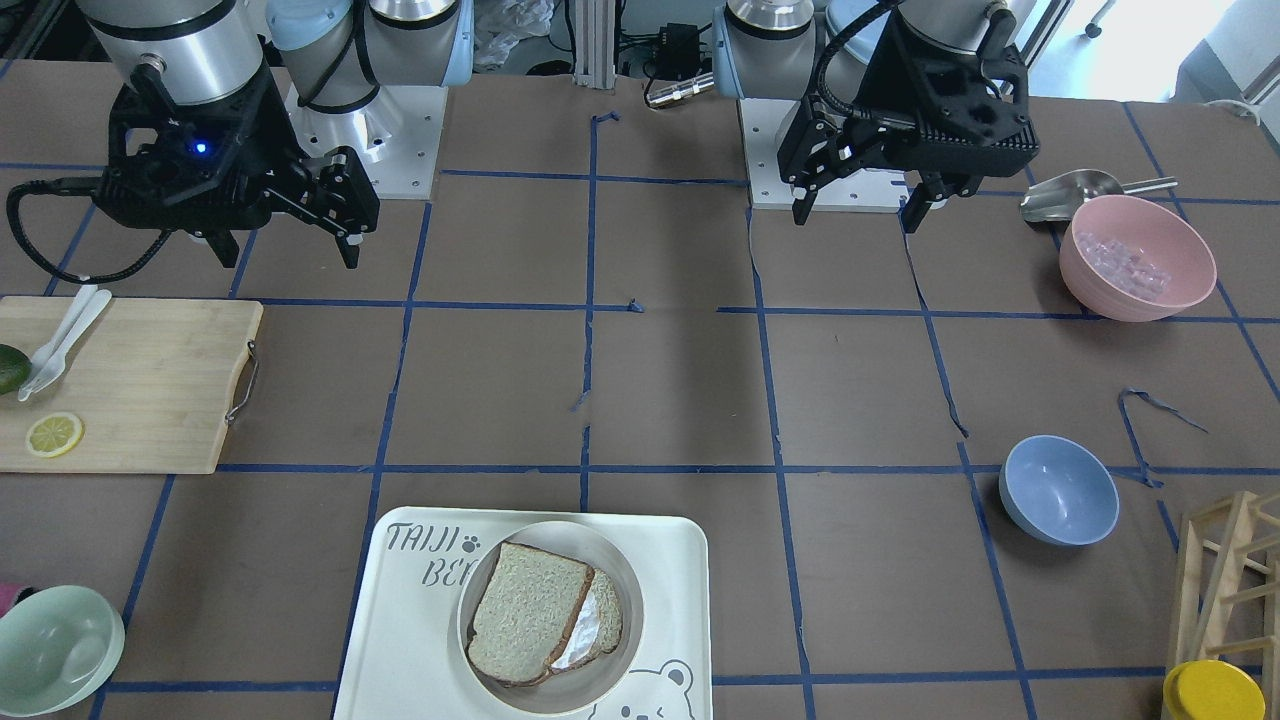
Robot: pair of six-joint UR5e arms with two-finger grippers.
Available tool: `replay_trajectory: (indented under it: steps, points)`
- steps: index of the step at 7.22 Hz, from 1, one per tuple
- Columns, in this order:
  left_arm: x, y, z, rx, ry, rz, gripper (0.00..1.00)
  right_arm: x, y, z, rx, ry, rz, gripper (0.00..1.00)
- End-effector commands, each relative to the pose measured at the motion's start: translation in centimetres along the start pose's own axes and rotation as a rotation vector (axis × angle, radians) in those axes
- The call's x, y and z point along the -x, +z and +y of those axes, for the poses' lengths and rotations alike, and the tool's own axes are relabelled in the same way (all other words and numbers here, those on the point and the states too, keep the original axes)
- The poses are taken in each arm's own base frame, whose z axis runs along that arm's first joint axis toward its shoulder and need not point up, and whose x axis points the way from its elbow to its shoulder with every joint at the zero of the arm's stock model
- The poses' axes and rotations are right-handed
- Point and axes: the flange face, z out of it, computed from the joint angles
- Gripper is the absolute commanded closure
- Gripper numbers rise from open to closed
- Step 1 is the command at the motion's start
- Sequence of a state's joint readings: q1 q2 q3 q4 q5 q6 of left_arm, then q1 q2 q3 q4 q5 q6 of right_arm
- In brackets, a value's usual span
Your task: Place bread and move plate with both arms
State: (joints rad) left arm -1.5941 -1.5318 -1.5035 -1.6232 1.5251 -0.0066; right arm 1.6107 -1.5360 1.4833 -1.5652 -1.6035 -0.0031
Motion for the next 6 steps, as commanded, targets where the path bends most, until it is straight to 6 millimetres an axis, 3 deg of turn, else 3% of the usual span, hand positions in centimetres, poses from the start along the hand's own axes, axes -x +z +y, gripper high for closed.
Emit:
replay_trajectory:
  steps: [1, 6]
  points:
    - [0.07, -0.06, 0.00, -0.001, -0.006, 0.002, 0.00, -0.01, -0.04, -0.02, 0.000, 0.000, 0.001, 0.00]
    - [0.05, -0.06, 0.00, -0.001, -0.010, 0.003, 0.00, -0.07, -0.39, 0.35, -0.002, 0.000, 0.006, 0.00]
